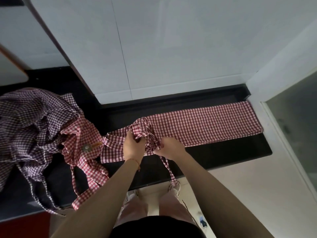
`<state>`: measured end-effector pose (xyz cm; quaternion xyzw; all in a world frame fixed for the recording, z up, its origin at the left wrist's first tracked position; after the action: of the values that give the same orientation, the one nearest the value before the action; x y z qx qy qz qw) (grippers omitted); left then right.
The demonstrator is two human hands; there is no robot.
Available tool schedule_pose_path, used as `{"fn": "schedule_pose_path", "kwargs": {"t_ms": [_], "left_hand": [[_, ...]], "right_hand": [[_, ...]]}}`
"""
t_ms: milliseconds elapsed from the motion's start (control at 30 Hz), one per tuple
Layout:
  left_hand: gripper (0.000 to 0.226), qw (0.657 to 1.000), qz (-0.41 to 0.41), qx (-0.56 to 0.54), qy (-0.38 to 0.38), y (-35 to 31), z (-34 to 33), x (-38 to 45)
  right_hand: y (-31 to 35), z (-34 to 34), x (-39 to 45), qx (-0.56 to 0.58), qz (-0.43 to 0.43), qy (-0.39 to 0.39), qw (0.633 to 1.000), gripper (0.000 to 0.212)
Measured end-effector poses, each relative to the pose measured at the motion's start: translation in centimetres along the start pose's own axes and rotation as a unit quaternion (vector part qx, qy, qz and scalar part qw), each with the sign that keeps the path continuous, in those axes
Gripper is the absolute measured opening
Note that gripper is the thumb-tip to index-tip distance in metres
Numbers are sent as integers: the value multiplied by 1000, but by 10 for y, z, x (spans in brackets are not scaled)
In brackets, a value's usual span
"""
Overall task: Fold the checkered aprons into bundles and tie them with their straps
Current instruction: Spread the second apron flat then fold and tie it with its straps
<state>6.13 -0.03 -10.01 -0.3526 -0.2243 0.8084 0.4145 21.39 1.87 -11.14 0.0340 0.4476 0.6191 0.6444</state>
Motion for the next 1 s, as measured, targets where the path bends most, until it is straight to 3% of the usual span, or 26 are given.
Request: {"fn": "schedule_pose_path", "kwargs": {"t_ms": [133, 267, 433, 567, 633, 700, 767, 800, 833, 900, 933, 1000], "left_hand": [[16, 1000, -7, -21, 5, -5, -2, -1], [14, 1000, -3, -29, 3, -5, -2, 4], [14, 1000, -9, -14, 2, -16, -5, 8], [17, 999, -25, 29, 0, -31, -13, 9], [16, 998, -35, 45, -3, -38, -18, 8], [16, 996, -49, 75, -16, -47, -23, 5], [23, 991, -78, 103, -14, -57, -29, 3], [30, 988, -110, 104, 26, -64, -35, 2], [38, 977, -154, 106, 99, -71, -40, 1], [48, 915, -254, 164, 265, -79, -51, -3], [46, 888, -291, 203, 291, -78, -52, -4], [41, 900, -307, 239, 199, -72, -47, -3]], "right_hand": [[-4, -5, 4, -31, -25, -2, 999, 26], [-12, 6, -4, -4, -89, 108, 990, 34], [-22, 11, -15, -109, -219, 288, 926, 17], [-27, 29, -18, -103, -269, 348, 892, 21], [-31, 43, -15, -89, -252, 317, 910, 22], [-36, 54, -11, -44, -235, 236, 942, 14], [-46, 63, -5, 76, -201, 127, 968, 8], [-48, 68, -2, 156, -180, 73, 968, 10], [-51, 73, 0, 244, -177, 22, 953, 14], [-59, 82, 7, 398, -208, -66, 891, 23], [-63, 86, 10, 432, -219, -100, 869, 27], [-69, 91, 13, 407, -202, -145, 879, 38]]}}
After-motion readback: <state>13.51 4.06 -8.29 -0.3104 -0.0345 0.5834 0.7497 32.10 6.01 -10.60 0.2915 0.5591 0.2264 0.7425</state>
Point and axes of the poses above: each hand's wrist, its own x-axis towards the middle knuckle, its own z-axis out of the back of the hand, y = z × x, the point moved 2 cm from there along x, towards the middle knuckle, and after that the axes turned 15 degrees about x, right-handed, at the moved point
